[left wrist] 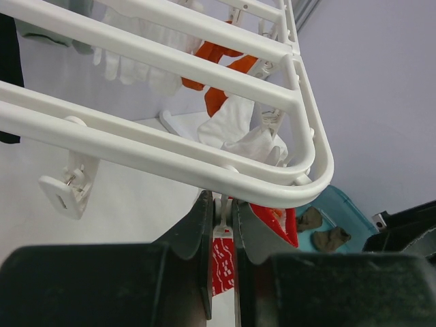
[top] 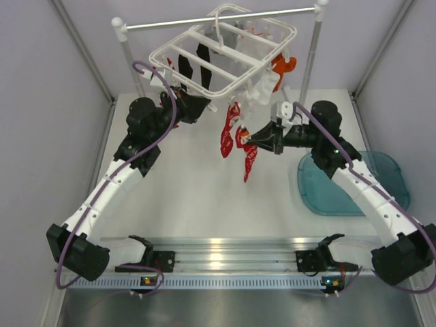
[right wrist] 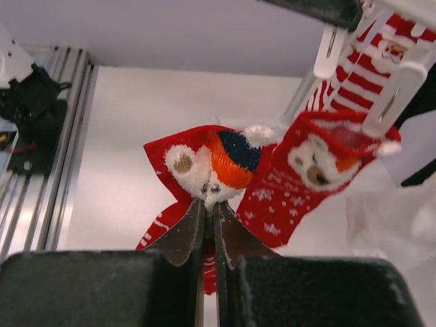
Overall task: Clip the socks to the hanger
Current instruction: Clamp the sock onto the hanger.
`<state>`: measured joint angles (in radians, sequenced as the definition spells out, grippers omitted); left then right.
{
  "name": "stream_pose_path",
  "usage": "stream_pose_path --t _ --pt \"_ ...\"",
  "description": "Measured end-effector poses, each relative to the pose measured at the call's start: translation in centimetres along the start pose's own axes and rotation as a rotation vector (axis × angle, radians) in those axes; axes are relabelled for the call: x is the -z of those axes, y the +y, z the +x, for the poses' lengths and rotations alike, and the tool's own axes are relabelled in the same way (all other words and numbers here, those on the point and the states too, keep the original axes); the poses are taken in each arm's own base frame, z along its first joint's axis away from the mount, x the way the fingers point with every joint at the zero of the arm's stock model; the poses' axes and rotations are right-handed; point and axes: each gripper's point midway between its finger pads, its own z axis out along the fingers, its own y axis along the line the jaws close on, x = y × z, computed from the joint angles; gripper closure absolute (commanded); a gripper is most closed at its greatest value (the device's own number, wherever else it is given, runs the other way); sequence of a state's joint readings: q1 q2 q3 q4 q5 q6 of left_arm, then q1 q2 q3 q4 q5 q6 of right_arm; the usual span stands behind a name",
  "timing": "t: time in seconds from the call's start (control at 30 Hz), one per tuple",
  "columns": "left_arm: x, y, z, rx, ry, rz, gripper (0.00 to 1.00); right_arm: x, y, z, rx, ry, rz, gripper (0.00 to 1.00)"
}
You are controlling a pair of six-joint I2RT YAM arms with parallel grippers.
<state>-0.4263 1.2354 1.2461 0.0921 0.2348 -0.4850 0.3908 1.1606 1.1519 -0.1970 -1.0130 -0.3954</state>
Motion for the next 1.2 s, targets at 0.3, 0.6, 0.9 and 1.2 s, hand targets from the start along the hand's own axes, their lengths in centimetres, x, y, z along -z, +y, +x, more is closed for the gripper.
stream_pose_path --t 0.3,0.6,0.9,1.2 --pt "0.0 -0.2 0.1 0.004 0.006 0.009 1.00 -8.0 -1.5 -1.6 -0.144 -0.150 0.014 1.00" --pt "0.0 -0.2 0.0 0.006 0.005 0.010 1.00 -10.3 -3.9 0.3 -0.166 -0.162 0.085 1.00" --pt "0.1 -0.3 -0.1 0.006 0.003 0.011 1.00 -9.0 -6.6 -1.9 -0.103 -0.258 0.168 1.00" --pt "0.1 -0.3 0.0 0.014 0.004 0.011 1.00 -8.9 -6.8 -1.7 -0.075 -0.260 0.176 1.00"
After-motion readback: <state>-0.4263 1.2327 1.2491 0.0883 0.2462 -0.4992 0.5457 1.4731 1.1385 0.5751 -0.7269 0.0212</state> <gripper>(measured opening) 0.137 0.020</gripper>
